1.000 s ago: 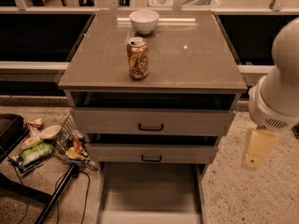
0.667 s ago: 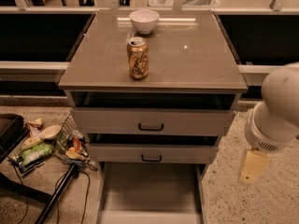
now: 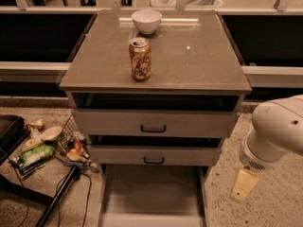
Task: Close bottom drawer
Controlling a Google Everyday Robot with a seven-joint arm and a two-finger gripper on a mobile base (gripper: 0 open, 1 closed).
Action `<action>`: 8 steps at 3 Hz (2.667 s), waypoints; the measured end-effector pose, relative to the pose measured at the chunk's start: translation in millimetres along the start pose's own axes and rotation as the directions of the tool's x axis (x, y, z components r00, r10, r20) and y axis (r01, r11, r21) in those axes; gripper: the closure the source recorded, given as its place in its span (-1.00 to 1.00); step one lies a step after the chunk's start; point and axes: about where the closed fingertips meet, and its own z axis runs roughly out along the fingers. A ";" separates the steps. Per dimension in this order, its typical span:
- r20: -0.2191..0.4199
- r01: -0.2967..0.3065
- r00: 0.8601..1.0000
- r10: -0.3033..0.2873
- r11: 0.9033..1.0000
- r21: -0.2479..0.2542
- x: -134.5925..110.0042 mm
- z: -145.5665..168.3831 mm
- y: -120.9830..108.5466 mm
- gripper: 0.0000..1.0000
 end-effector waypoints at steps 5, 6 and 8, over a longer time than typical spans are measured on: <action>0.090 0.017 0.996 -0.003 0.988 -0.155 17.2 233.6 99.2 0.28; 0.103 0.037 0.995 -0.019 0.984 -0.174 12.1 280.0 115.4 0.76; 0.146 0.023 0.989 0.013 0.969 -0.245 5.4 355.3 147.3 1.00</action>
Offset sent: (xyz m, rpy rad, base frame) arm -0.0189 0.0195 -0.0754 0.0672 0.0505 0.0272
